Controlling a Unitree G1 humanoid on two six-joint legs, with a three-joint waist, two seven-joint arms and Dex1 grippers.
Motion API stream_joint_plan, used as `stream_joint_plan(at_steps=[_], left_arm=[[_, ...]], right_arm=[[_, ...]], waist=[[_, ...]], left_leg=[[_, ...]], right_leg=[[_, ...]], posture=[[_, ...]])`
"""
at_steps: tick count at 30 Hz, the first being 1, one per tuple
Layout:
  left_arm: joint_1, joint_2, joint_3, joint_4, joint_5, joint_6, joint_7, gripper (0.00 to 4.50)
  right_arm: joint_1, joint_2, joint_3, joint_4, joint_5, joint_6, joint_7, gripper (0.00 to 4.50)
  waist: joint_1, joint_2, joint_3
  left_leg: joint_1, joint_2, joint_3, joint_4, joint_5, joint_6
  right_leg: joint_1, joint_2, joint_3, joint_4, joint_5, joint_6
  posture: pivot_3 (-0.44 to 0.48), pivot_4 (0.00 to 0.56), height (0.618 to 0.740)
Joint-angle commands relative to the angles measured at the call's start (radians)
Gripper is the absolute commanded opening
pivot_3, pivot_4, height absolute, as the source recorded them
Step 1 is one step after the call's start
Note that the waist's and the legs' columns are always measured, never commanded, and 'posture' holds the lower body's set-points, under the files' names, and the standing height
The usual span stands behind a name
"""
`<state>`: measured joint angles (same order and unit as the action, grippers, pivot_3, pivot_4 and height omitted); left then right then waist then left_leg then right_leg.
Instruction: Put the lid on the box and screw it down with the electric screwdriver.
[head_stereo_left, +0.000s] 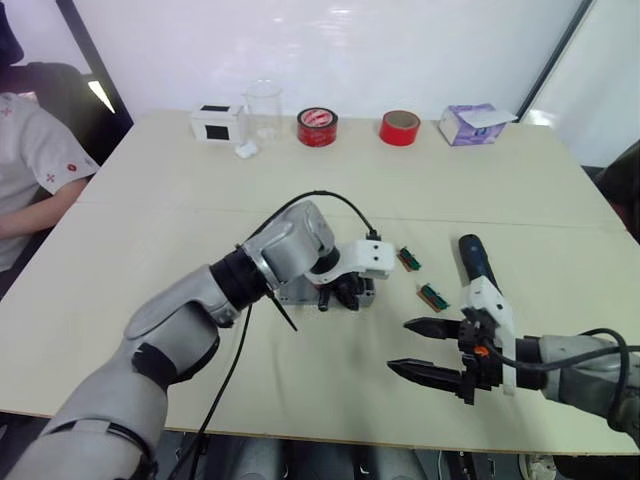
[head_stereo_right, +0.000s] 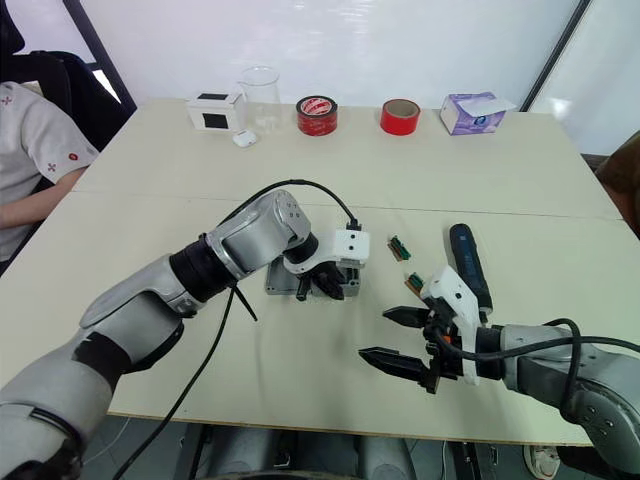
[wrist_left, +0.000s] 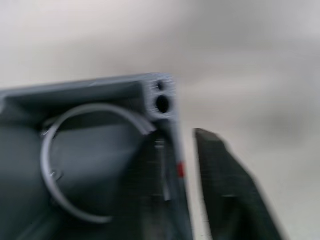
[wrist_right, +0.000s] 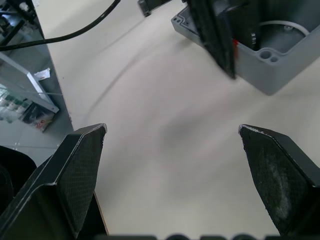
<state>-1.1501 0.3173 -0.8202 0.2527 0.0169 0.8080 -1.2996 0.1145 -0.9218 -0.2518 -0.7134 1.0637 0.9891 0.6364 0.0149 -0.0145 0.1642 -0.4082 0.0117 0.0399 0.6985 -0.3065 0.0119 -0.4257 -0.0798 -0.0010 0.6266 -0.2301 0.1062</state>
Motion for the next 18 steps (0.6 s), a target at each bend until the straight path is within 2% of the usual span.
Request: stream_joint_plan(at_steps=[1, 4, 10, 13, 18], left_arm=[[0.012, -0.010, -0.010, 0.003, 0.019, -0.030, -0.009, 0.03], [0.010, -0.011, -0.003, 0.011, 0.034, -0.085, -0.020, 0.03], [0.009, 0.033, 0.046, 0.041, -0.003, -0.550, -0.192, 0.03], [0.008, 0.065, 0.039, 0.068, -0.019, -0.696, -0.297, 0.03], [-0.017, 0.089, -0.012, 0.147, -0.018, -0.853, -0.315, 0.03]], right_arm=[[0.010, -0.005, -0.035, -0.017, 0.008, -0.018, 0.009, 4.50], [0.023, -0.008, -0.043, -0.022, 0.014, -0.015, 0.009, 4.50], [0.078, -0.020, -0.068, -0.036, 0.023, -0.009, 0.024, 4.50], [0.087, -0.019, -0.071, -0.040, 0.025, -0.011, 0.021, 4.50], [0.096, -0.008, -0.062, -0.054, 0.029, -0.011, 0.002, 4.50]], waist=[[0.001, 0.001, -0.001], [0.002, 0.001, -0.001], [-0.001, 0.000, 0.000], [-0.003, 0.001, 0.000], [-0.001, 0.000, 0.000]], left_leg=[[0.001, 0.000, 0.000, 0.000, 0.000, 0.000], [0.000, 0.000, 0.000, 0.001, 0.000, 0.000], [0.000, 0.000, 0.000, 0.001, 0.000, 0.000], [0.000, 0.000, 0.000, 0.001, 0.000, 0.000], [0.001, 0.000, 0.000, 0.001, 0.000, 0.000]], right_leg=[[0.001, 0.000, 0.000, 0.000, 0.000, 0.000], [0.001, -0.001, 0.000, 0.000, 0.000, -0.001], [0.001, -0.001, 0.000, 0.000, 0.000, 0.000], [0.001, -0.001, 0.000, 0.000, -0.002, -0.003], [0.001, -0.001, 0.000, 0.001, -0.002, -0.003]], posture=[[0.000, 0.150, 0.740], [0.000, 0.150, 0.740], [0.000, 0.150, 0.740], [0.000, 0.150, 0.740], [0.000, 0.150, 0.740]])
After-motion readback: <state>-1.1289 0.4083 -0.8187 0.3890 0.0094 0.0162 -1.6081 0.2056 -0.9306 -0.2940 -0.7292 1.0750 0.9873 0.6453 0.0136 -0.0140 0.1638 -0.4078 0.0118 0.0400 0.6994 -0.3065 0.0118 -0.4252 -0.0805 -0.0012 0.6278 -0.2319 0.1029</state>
